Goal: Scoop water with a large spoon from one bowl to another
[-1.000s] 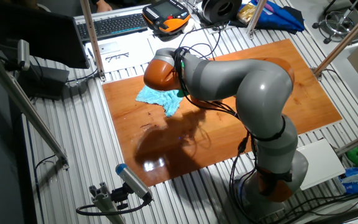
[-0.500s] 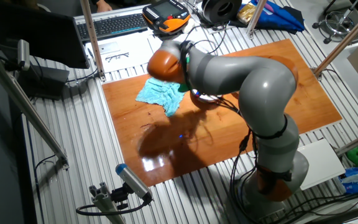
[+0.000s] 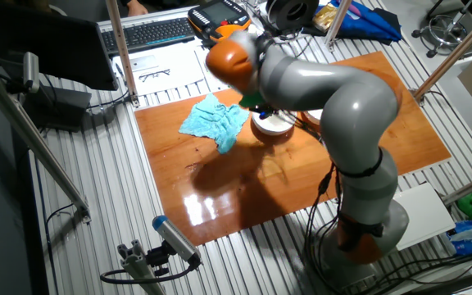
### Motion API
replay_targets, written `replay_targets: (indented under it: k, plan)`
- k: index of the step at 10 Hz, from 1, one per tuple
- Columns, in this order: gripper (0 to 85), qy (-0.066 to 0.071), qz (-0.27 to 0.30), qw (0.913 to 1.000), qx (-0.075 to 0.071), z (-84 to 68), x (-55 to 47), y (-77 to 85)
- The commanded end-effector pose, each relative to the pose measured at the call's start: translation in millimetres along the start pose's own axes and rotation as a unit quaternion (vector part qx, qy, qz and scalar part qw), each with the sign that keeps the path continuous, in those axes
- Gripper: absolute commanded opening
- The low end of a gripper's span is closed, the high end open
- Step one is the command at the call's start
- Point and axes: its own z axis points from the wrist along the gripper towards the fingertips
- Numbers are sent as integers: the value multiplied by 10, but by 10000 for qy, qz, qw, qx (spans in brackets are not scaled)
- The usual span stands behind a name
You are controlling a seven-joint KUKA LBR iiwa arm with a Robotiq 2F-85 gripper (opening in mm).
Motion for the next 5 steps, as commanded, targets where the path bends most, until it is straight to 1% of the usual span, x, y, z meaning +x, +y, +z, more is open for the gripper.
replay_targets:
  k: [1,2,3,4,5]
  plan:
    - [0,483,1263,9825,-1277,-7,-16,-25]
    - [0,593,1526,9768,-1378,-18,-38,-59]
    - [0,672,1724,9720,-1449,-30,-53,-86]
    - [0,704,1863,9686,-1486,-37,-66,-111]
    - [0,654,1995,9666,-1468,-48,-69,-117]
